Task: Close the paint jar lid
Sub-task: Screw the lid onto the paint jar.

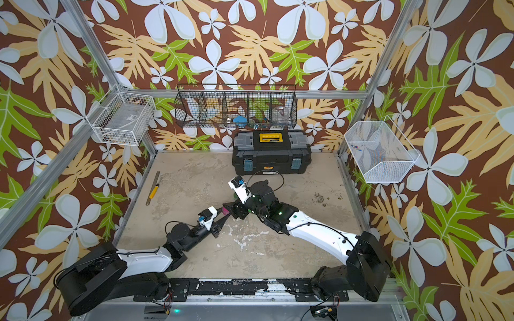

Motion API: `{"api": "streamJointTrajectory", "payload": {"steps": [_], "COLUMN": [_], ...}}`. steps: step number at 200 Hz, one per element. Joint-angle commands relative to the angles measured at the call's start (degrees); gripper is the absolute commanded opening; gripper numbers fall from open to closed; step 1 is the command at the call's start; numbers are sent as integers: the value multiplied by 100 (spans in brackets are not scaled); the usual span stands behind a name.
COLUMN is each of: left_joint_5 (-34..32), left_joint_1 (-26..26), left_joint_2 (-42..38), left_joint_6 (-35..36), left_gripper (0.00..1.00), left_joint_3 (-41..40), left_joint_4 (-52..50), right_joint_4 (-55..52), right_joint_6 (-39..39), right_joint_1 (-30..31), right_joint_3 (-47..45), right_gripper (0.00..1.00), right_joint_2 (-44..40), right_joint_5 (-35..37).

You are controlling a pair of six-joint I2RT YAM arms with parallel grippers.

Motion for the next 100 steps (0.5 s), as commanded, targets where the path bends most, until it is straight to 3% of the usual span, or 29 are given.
{"api": "streamJointTrajectory", "payload": {"steps": [1,100], "left_joint_5": [-1,-2], "left_joint_1": [8,8], "left_joint_2": [-26,-42], "left_joint_6": [13,11], "left_gripper": [3,4], "left_joint_3": [12,7], "left_joint_4": [33,25], "right_joint_4": [76,374], "right_joint_6": [62,164], "right_joint_1": [6,-46], "right_joint_3": [-89,-186], "right_gripper": [73,73], "right_joint_2": [77,-314], "right_joint_5": [-56,-102]}}
